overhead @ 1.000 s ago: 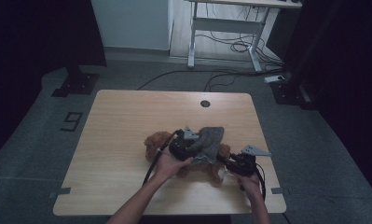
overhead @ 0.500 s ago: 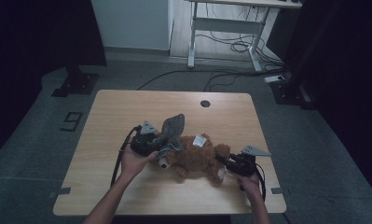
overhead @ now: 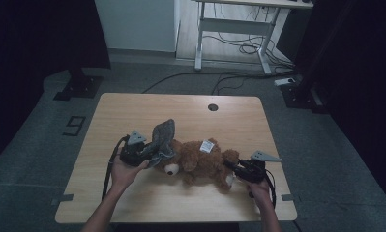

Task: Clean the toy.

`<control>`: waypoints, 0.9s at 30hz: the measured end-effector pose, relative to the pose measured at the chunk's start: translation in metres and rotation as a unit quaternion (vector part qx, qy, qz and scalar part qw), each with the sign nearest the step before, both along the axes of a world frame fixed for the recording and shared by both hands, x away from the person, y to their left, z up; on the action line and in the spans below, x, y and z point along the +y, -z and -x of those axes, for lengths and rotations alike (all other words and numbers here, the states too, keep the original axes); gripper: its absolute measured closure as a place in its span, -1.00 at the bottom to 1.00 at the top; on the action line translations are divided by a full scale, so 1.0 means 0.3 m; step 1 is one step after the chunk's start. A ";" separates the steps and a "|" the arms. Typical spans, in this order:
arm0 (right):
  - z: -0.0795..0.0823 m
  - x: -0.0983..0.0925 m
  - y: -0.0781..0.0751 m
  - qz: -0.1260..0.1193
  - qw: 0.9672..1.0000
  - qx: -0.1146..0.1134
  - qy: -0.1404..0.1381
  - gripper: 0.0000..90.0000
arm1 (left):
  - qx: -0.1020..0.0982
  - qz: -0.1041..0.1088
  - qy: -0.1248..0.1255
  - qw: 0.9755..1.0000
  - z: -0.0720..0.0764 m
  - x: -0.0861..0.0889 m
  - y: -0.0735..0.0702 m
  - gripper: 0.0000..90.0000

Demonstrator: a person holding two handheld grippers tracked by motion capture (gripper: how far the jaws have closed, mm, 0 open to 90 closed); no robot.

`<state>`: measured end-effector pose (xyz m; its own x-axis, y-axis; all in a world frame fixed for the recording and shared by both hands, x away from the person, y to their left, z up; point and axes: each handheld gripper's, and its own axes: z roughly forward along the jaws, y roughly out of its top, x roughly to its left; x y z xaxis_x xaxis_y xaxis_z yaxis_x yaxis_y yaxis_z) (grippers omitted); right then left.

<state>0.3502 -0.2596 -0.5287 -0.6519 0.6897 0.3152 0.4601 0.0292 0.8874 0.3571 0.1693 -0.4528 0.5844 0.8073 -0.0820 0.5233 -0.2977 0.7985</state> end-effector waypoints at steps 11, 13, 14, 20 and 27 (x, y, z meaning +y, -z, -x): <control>-0.004 0.000 0.005 0.001 1.000 0.002 0.007 0.37 | 0.054 -0.026 -0.018 0.998 0.010 0.045 0.151 0.65; -0.004 0.000 0.006 0.001 1.000 0.003 0.008 0.37 | 0.063 -0.026 -0.018 0.998 0.003 0.043 0.174 0.65; -0.003 0.000 0.005 0.001 1.000 0.003 0.008 0.37 | 0.067 -0.026 -0.019 0.997 -0.001 0.047 0.181 0.65; -0.005 -0.004 0.007 0.004 1.000 0.002 0.010 0.37 | 0.048 -0.001 -0.026 0.999 0.000 0.075 0.104 0.65; -0.011 -0.017 0.013 0.001 1.000 0.007 0.019 0.37 | -0.025 0.037 0.011 0.999 0.015 0.007 -0.087 0.65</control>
